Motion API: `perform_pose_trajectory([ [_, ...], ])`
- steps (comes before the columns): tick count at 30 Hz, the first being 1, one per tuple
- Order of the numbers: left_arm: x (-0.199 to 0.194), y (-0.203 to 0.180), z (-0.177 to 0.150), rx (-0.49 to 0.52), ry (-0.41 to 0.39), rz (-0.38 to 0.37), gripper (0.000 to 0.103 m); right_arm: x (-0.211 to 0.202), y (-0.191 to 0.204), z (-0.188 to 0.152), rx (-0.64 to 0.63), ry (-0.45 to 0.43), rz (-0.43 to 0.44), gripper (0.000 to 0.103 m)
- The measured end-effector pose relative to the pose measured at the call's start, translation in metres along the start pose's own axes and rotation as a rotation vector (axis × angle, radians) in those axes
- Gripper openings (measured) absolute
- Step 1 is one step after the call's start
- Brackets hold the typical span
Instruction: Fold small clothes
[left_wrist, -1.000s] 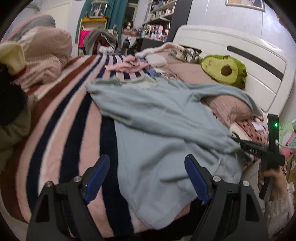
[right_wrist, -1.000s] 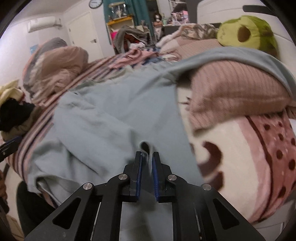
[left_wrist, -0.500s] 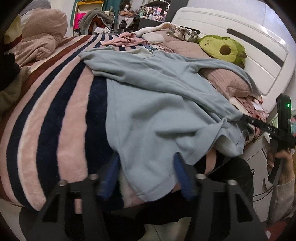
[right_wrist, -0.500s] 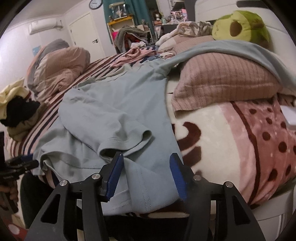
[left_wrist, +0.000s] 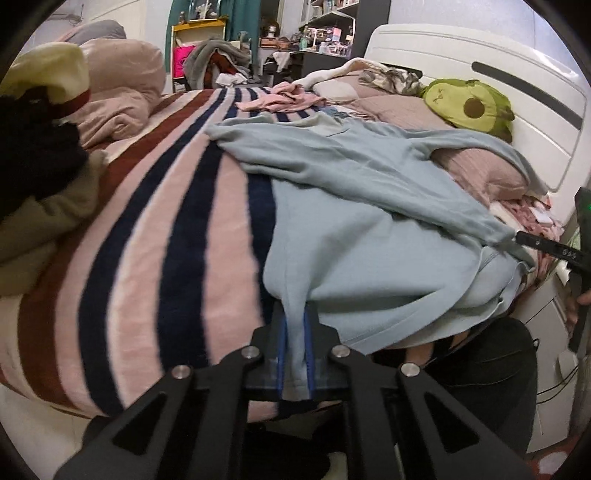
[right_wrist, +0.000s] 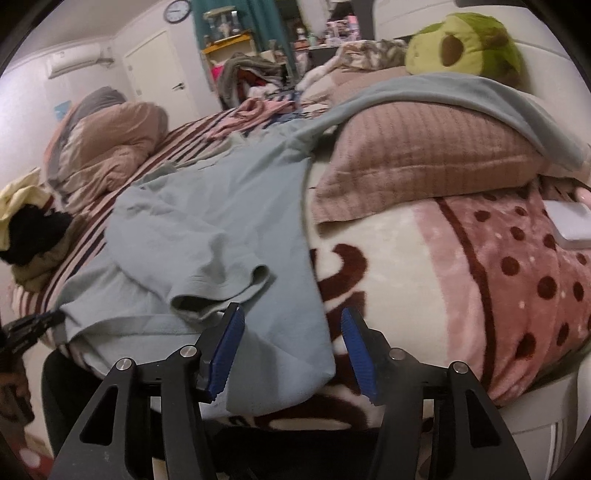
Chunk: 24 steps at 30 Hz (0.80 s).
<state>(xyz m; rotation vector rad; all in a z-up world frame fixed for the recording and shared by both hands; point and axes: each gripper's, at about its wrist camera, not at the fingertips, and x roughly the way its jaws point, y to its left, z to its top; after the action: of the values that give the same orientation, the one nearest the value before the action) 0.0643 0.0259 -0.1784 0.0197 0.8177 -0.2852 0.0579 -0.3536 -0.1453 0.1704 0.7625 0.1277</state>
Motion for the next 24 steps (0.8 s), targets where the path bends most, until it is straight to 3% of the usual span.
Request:
perform_pose_trajectory([
  [5,0.002,0.004,-0.007,0.019,0.011,0.04,0.007,0.0,0.014,0.009,-0.108,0.005,0.069,0.045],
  [6,0.002,0.003,-0.008,0.022,0.014,0.041,0.011,0.001,0.016,0.01,-0.122,0.009,0.083,0.036],
  [7,0.002,0.001,-0.008,0.03,0.023,0.038,0.017,0.003,0.02,0.012,-0.147,0.016,0.103,0.019],
  [8,0.0,0.0,-0.008,0.04,0.026,0.036,0.022,0.005,0.023,0.011,-0.163,0.019,0.11,0.011],
  [9,-0.001,-0.001,-0.008,0.046,0.024,0.037,0.035,0.008,0.026,0.012,-0.186,0.027,0.112,0.006],
  [10,-0.005,-0.002,-0.007,0.056,0.015,0.03,0.043,0.014,0.03,0.013,-0.224,0.047,0.093,0.006],
  [13,-0.013,-0.005,0.0,0.07,-0.015,0.022,0.043,0.027,0.034,0.012,-0.305,0.104,0.04,0.006],
  [18,-0.016,-0.01,0.018,0.048,-0.065,-0.033,0.048,0.029,0.037,-0.002,-0.351,0.178,0.168,0.006],
  [24,-0.013,-0.033,0.034,0.089,-0.086,-0.114,0.05,0.022,0.049,-0.029,-0.426,0.254,0.299,0.006],
])
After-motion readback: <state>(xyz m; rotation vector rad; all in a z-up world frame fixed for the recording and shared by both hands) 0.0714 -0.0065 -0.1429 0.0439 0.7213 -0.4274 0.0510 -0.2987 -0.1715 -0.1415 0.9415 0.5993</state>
